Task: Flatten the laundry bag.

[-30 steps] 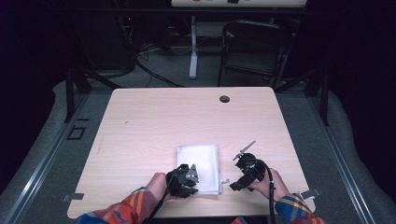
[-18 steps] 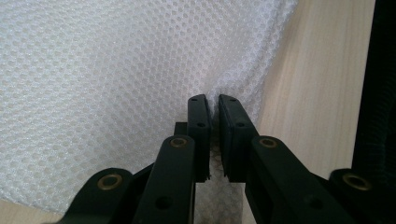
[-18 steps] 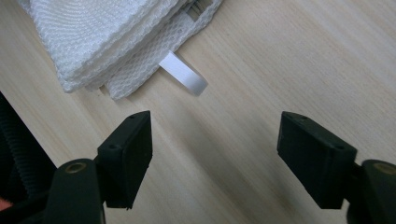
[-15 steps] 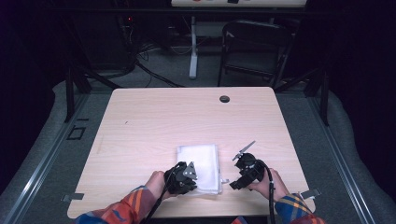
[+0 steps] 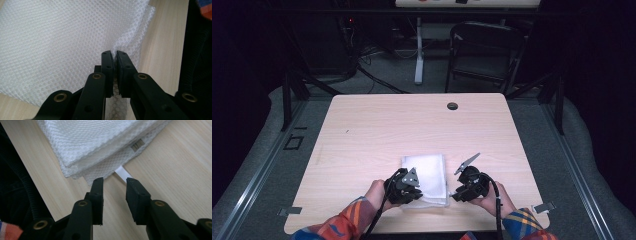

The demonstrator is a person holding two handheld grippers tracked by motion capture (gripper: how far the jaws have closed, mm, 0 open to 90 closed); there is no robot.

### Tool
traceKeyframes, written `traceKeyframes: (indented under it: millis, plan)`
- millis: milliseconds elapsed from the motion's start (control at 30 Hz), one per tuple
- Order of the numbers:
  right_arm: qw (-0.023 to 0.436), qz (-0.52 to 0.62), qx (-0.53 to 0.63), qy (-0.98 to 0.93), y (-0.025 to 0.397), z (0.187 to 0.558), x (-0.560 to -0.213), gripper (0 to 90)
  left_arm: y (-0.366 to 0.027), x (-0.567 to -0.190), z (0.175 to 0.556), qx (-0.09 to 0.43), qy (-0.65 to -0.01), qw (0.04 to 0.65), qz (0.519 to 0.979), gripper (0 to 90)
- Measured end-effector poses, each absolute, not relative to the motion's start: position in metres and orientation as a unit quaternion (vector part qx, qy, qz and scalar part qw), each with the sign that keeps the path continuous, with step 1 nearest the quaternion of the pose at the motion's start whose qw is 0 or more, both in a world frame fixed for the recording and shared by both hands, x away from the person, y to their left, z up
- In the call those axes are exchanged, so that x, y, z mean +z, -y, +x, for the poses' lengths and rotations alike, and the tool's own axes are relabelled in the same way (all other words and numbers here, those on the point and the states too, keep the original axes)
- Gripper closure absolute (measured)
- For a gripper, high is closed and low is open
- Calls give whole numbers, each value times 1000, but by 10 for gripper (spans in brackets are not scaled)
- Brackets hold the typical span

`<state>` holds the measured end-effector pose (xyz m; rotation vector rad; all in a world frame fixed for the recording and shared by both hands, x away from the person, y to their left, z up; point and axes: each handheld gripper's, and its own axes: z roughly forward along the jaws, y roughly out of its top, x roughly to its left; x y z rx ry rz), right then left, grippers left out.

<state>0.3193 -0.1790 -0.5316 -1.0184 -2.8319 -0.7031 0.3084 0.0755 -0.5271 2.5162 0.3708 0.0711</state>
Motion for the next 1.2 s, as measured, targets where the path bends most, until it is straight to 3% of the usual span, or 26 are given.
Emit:
traceKeyframes:
  millis: [333,767,900,933,1067,1100,1200]
  plan:
    - [33,-295,-220,929,166,313,-535,806,-80,-519,310,34,-152,317,936,853]
    - [25,-286,-284,915,152,308,-527,871,-77,-524,313,20,-155,308,939,837]
    - [27,-291,-287,912,150,309,-528,881,-74,-528,312,5,-152,298,942,767]
    - [26,-292,-288,912,150,311,-529,884,-72,-530,311,-1,-150,294,944,702]
    - [29,-294,-286,912,149,312,-531,888,-64,-536,308,-11,-141,277,950,614]
    - [29,-296,-291,909,147,311,-531,891,-63,-537,307,-12,-140,276,951,536]
    - [29,-297,-291,909,146,312,-532,895,-56,-540,304,-6,-134,264,955,495]
